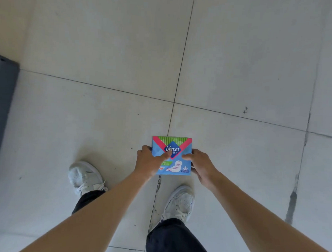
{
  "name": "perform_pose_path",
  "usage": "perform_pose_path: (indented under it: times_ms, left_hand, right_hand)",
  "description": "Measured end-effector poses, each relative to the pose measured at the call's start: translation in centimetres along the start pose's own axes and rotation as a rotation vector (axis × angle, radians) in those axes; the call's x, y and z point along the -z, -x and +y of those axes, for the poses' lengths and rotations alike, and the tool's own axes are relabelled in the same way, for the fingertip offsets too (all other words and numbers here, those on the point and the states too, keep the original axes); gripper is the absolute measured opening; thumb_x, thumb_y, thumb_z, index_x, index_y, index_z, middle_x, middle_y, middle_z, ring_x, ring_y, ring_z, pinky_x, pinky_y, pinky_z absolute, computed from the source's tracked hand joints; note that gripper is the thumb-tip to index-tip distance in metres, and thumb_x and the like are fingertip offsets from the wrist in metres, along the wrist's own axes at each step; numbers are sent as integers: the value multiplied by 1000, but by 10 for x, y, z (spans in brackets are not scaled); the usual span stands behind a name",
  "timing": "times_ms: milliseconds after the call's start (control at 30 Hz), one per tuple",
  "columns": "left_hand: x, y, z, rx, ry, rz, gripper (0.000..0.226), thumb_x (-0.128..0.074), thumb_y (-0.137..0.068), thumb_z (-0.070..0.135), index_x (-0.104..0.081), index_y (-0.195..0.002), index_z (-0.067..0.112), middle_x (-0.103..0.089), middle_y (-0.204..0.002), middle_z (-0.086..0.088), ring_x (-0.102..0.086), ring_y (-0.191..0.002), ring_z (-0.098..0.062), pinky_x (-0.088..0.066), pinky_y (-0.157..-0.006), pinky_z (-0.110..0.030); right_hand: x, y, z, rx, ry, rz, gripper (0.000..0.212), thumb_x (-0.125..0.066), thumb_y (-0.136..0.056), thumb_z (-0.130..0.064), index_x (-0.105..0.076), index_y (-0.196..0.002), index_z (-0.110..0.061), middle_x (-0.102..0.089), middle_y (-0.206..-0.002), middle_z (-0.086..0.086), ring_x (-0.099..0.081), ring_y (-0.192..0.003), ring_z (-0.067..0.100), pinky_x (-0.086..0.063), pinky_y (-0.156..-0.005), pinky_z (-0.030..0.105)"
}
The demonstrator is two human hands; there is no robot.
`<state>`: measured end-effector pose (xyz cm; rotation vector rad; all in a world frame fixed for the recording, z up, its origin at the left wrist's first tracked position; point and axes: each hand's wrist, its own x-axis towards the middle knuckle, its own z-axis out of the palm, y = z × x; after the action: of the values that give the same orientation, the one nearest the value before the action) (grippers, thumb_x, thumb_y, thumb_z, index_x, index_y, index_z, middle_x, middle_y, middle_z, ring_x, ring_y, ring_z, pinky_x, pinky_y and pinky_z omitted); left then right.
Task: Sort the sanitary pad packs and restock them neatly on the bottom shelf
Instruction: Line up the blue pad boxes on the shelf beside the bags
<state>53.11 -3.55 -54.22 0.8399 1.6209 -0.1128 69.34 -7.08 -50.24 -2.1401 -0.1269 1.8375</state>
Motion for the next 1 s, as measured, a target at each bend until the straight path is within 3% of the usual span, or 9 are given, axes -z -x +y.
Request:
perform_pose_path:
  times_ms: [100,200,367,500,567,733,867,1000]
  left_hand:
    - [43,34,32,-56,46,43,90,-68,-39,75,-59,-104,13,-64,-105,-9,-68,-88,-20,-58,-74,-34]
    - [101,78,74,-108,112,120,83,-69,-42,72,-58,-99,13,-65,-101,-8,-66,-91,-22,-57,-81,-40]
    - [212,160,141,-182,309,282,80,-66,-40,71,-55,-95,13,-63,-102,-9,-65,-89,-21,-54,-72,-33]
    - [302,215,170,-224,444,458,58,-74,-62,58,-54,-94,15,-62,-103,-7,-63,-85,-21,-48,-64,-32]
    - [343,238,176,-244,494,563,49,-74,-71,51,-54,-96,14,-61,-104,-8,-62,-84,-21,-44,-60,-29]
    - [439,295,175,-272,507,827,47,-71,-80,41,-47,-106,9,-45,-105,-1,-50,-85,-15,-39,-69,-28]
    - [506,315,148,-255,563,974,49,-69,-82,42,-44,-114,15,-41,-110,4,-53,-99,-17,-47,-79,-34]
    - [553,323,114,-229,562,1110,56,-64,-86,39,-42,-125,6,-42,-119,-3,-50,-109,-23,-40,-83,-32]
  right_hand:
    - [-12,44,-55,62,56,-24,32,-57,-86,-2,-56,-118,-5,-68,-112,18,-67,-93,31,-54,-78,35]
    - [-33,95,-123,139,114,-68,32,-57,-86,0,-57,-117,-8,-68,-110,16,-67,-83,26,-52,-64,25]
    - [-92,189,-242,309,212,-168,31,-56,-85,5,-60,-113,-8,-69,-104,14,-66,-79,24,-52,-63,25]
    - [-159,258,-324,458,332,-270,33,-52,-82,10,-60,-113,1,-68,-105,18,-65,-80,25,-52,-72,30]
    - [-198,291,-355,510,374,-314,34,-51,-82,11,-59,-112,-3,-67,-101,14,-65,-74,20,-51,-64,25]
    - [-306,349,-399,614,459,-399,43,-48,-79,12,-55,-119,-3,-67,-107,15,-65,-86,26,-52,-73,31]
    - [-390,382,-409,715,542,-502,36,-55,-85,6,-52,-118,-6,-65,-109,10,-64,-90,24,-53,-81,34]
    - [-460,402,-405,821,692,-537,32,-55,-86,3,-49,-111,-15,-64,-109,5,-63,-93,17,-52,-74,26]
